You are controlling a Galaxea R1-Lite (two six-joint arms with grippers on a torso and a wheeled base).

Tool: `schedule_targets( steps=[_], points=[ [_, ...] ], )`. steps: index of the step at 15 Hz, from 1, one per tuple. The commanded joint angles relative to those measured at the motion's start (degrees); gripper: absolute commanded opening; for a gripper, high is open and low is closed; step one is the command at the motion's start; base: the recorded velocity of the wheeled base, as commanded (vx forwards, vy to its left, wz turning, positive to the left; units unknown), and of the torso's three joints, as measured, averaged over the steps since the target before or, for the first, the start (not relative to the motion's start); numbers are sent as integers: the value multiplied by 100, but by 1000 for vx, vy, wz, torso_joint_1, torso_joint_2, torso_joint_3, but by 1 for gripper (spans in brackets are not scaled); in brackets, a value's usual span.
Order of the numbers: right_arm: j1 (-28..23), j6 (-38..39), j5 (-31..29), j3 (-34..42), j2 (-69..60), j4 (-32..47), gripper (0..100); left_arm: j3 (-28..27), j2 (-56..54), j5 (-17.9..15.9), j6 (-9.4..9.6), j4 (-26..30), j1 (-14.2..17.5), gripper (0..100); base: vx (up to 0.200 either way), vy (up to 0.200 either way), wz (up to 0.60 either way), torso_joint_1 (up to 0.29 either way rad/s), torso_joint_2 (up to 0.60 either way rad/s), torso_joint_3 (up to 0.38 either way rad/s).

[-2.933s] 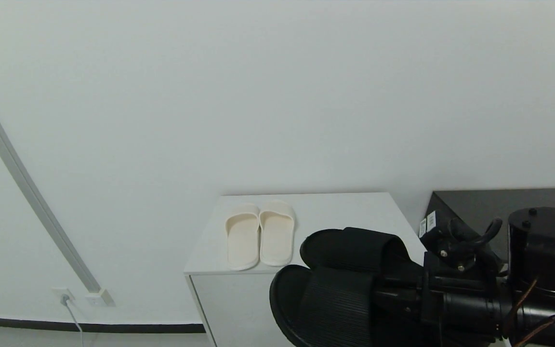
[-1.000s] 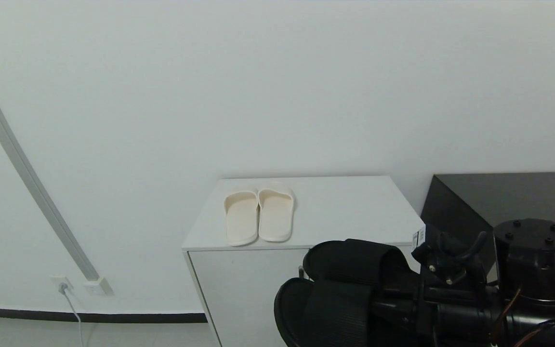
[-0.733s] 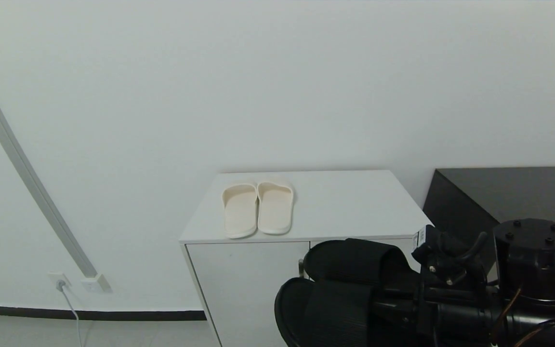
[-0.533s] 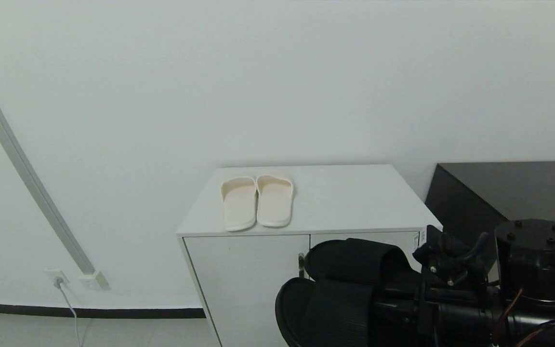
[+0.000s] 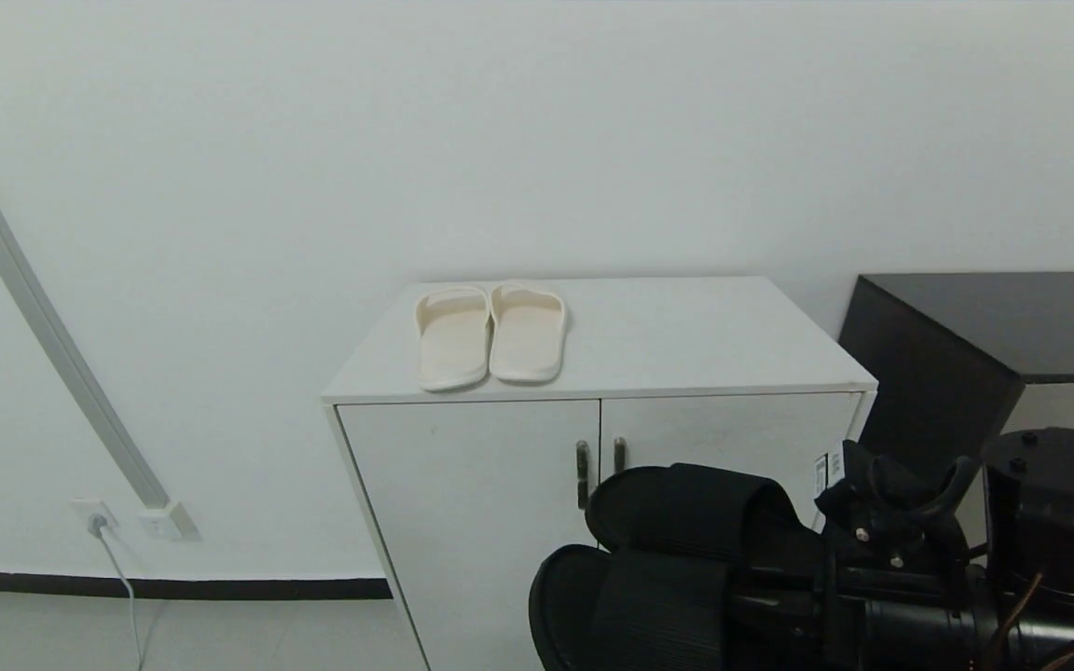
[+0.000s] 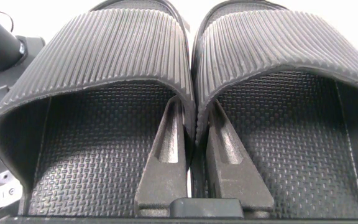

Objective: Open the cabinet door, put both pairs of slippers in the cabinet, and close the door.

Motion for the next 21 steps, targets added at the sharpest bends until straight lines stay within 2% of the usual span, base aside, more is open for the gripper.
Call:
schedule_targets(
  steps=[1,11,12,15,16,17,19,20,21],
  points=[
    [48,-2,3,0,68,-5,0,1,-1,10,-4,-1,0,100,0,0,0,-203,520,315],
    [48,-2,-15,53,103,-5,0,1,34,45,5,7,0,100,0,0,0,-163,491,327],
    [48,-2,3,53,121,-5,0,-8,43,54,32,7,0,100,0,0,0,-129,476,344],
    [48,-11,11,53,261,-14,0,-34,52,36,322,-10,9,100,0,0,0,-103,456,357],
    [48,-11,11,53,261,-14,0,-315,228,-34,234,-19,0,100,0,0,0,-76,437,364],
    [48,-11,11,53,261,-5,0,-904,456,-139,67,7,-44,100,0,0,0,-61,456,388],
    [48,-20,11,44,270,-14,0,-1660,1520,-561,14,16,-79,100,0,0,0,-24,383,337],
    [48,-28,11,53,261,-14,0,-1854,2073,-702,5,-89,-97,100,0,0,0,2,76,32],
    [48,-81,11,53,252,-14,0,-2021,2583,-983,-39,-248,-114,100,0,0,0,0,0,0]
  ],
)
